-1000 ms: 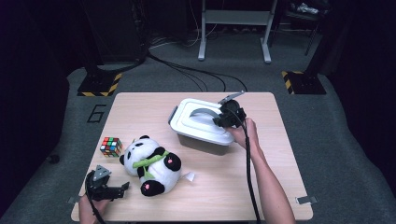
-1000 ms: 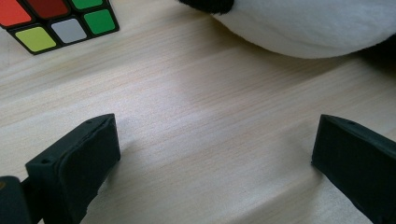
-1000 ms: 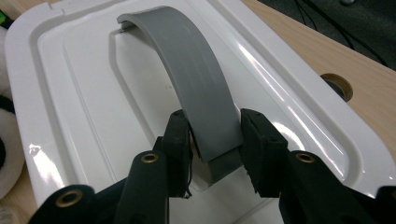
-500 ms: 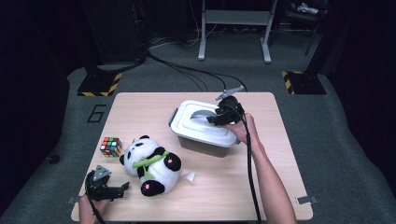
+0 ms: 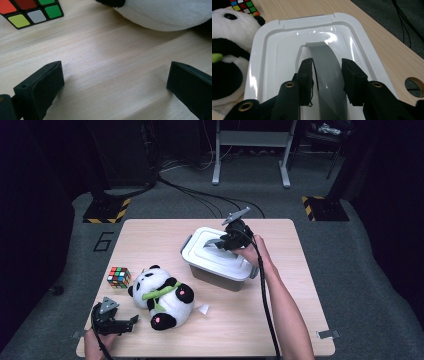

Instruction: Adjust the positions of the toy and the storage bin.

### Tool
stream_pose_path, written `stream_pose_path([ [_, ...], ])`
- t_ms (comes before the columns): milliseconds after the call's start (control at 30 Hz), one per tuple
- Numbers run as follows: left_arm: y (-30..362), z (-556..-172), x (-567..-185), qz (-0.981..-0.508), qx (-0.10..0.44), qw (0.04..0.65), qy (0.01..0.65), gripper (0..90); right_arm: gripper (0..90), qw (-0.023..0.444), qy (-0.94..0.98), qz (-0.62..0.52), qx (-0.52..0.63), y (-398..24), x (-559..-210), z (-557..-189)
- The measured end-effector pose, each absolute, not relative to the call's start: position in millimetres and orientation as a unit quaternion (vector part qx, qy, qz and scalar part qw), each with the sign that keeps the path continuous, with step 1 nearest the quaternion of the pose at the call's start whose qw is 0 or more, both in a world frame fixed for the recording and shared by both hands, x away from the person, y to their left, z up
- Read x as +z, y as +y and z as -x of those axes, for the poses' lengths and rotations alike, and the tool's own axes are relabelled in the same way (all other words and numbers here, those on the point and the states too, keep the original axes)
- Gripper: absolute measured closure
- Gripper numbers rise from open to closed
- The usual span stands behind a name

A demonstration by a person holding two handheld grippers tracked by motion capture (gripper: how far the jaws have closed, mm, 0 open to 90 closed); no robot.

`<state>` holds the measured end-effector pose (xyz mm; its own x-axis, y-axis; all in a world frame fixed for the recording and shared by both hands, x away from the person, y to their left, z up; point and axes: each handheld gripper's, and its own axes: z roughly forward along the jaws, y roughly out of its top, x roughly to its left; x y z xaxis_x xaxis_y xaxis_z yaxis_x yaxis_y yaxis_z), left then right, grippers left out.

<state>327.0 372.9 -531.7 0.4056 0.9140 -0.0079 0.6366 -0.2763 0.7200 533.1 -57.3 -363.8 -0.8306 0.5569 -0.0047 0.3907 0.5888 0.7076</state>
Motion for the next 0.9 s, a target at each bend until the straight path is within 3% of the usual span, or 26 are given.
stream_pose_path([
  [900, 373, -327, -532, -0.769, 0.213, 0.332, 0.503, 0.7, 67.1, 0.137, 0.851, -0.368, 0.348, -36, -364, -496],
])
